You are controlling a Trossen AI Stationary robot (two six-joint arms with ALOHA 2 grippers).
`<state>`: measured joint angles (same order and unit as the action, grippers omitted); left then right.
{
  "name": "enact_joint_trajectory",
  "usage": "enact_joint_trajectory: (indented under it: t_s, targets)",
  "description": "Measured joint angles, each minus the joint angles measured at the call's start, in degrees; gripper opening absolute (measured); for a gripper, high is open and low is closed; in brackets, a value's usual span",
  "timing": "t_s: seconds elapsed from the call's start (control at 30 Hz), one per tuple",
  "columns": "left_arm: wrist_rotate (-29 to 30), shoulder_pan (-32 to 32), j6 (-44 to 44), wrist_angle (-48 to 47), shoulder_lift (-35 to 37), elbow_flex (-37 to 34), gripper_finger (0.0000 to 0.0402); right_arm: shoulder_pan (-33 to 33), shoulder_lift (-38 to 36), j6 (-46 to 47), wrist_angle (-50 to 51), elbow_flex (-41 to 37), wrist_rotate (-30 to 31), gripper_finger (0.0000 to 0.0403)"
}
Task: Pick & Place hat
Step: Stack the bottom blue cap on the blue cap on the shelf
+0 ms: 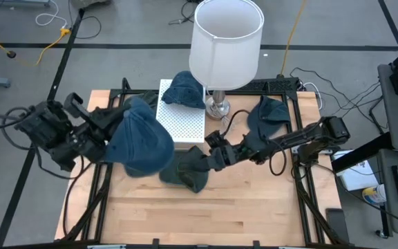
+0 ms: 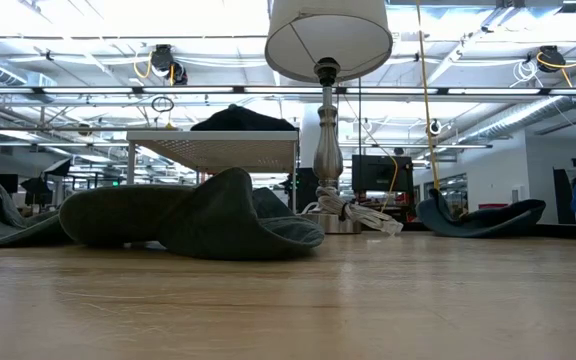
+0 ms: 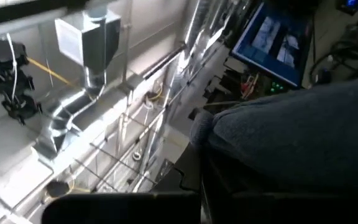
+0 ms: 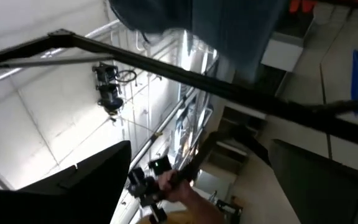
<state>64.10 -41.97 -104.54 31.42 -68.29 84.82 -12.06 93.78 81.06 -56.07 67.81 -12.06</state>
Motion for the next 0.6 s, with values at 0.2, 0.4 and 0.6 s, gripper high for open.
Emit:
enact_joint_trajectory:
  t_s: [0.2,0.4,0.6]
  targets:
    - [1.2,3.7,2.7,0.2,0.1,0.6,0.0,-1.8,0.0,0.7,-1.9,-2.0,-0.1,0.0375]
    - [1.3,10.7,1.9,0.2,0.1,0.6,0.0,-2.3,0.1,0.3,-9.2,-2.3,-1.6,0.0375]
    - [0.8,19.6,0.7,-3.2,0.1,0.6,0.0002,-2.2,0.0,4.8,-17.8,-2.3,-3.2,0.0375]
